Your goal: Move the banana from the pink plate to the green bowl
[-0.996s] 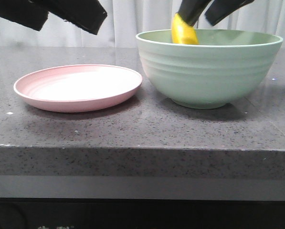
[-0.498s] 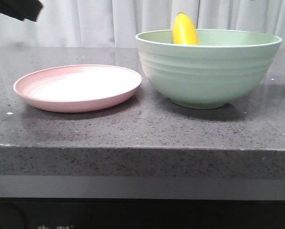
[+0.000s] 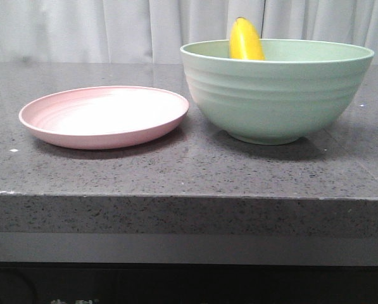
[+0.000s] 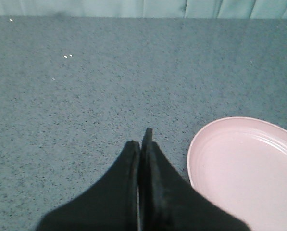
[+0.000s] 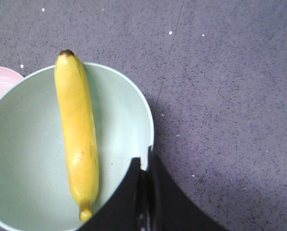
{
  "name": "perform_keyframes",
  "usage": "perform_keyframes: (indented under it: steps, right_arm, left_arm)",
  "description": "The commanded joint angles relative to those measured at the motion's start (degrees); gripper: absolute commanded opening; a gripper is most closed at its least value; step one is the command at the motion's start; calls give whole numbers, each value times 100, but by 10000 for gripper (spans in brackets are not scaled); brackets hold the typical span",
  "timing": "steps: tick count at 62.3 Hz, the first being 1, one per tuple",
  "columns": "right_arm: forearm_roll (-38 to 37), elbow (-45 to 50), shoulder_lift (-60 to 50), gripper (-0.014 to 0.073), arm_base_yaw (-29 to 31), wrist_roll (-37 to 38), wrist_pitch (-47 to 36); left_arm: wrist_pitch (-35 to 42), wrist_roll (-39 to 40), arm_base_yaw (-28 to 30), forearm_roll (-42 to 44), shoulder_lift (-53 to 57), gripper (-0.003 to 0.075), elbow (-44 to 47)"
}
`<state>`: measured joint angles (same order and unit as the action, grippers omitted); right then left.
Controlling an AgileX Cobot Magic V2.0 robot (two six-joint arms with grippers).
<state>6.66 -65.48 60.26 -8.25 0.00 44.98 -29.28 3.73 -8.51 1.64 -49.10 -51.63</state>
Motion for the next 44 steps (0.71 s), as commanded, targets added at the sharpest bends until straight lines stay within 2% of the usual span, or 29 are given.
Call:
perform_keyframes:
  steps: [1,14,26,34,44]
  right_arm:
    - [1,638,-789,-69,25,-50,-1079]
    - [1,2815,-2610,-69,25,-50,-2571]
    - [1,4205,-4046,-69,25,-50,-3056]
    - [1,4566,-4639,-69,25,-50,-3268]
    - [95,4590,-4840,-69,25,-50,-3150]
  left_arm:
    - [692,54,70,4,411,-18,164]
    - [1251,54,70,4,1608,-18,1474]
    - [1669,54,70,-129,2782,-18,2625]
    - [1713,54,70,-164,3329,-18,2992]
    - [1723,54,70,-164,3439,-18,3047]
